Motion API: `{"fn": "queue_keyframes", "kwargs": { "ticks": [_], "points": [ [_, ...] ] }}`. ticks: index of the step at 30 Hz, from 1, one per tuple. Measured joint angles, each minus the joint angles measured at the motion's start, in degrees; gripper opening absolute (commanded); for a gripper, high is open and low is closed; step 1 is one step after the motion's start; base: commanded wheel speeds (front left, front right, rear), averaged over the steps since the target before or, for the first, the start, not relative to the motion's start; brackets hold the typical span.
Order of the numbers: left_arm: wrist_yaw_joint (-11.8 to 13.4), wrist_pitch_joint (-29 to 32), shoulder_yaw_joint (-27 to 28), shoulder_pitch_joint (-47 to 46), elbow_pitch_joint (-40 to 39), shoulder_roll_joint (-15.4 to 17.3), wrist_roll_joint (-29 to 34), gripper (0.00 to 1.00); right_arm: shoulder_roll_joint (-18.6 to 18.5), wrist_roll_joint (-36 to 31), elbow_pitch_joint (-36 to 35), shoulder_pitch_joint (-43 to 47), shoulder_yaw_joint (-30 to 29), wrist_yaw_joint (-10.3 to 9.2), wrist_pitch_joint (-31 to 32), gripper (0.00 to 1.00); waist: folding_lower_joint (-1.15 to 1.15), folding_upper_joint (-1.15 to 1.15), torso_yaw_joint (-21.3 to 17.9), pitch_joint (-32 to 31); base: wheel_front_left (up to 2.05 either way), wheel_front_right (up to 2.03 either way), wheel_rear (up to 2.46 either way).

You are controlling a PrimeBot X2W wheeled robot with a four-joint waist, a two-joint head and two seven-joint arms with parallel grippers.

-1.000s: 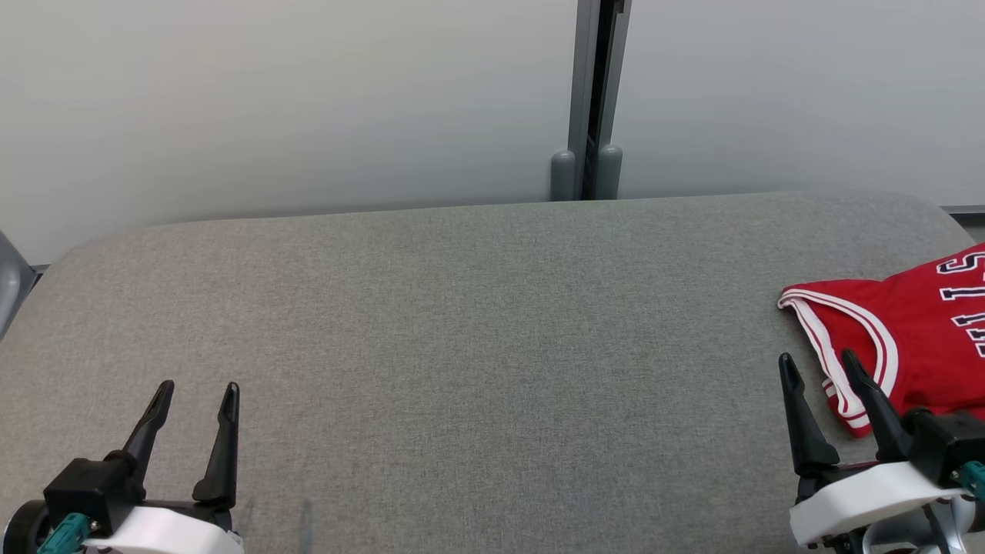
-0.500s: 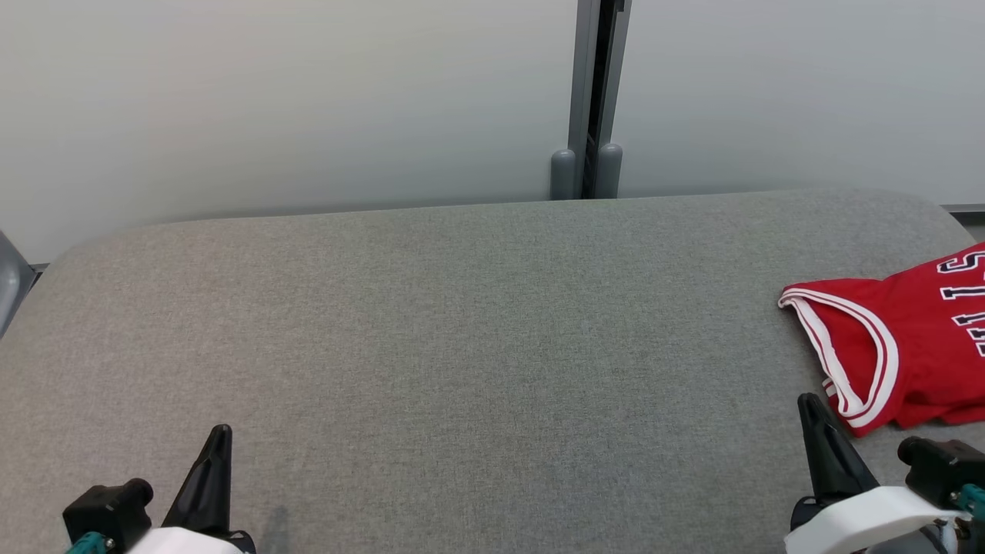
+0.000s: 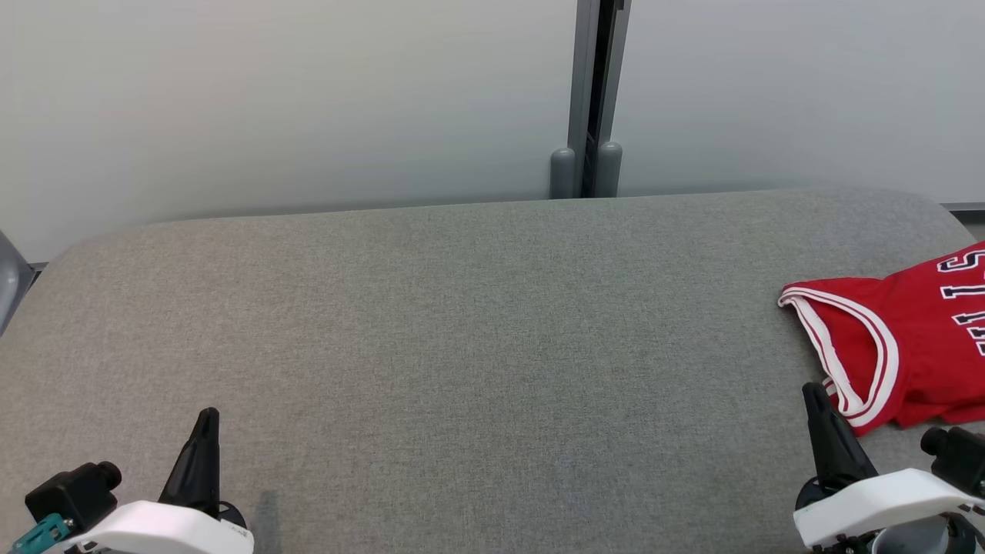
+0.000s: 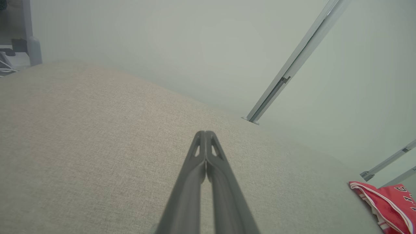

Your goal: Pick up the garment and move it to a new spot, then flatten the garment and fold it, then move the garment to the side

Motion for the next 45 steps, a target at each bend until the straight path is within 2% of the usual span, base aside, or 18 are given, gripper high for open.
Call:
{"fn": "queue_keyframes", "kwargs": {
  "ticks": [21,45],
  "points": [
    [-2.0,3.7,4.0,-3.3,2.0,-3.0,-14.2,0.00,-0.1,17.1,2.5,-3.0,-0.9,-0.01,1.8,0.00,0.00,0.00,-0.1,0.2,0.00,0.00,0.00],
    [-3.8,7.0,7.8,-6.3,3.8,-5.4,-26.8,0.00,-0.3,32.6,4.8,-5.5,-1.4,-0.01,3.1,0.00,0.00,0.00,-0.1,0.4,0.00,0.00,0.00]
  ]
}}
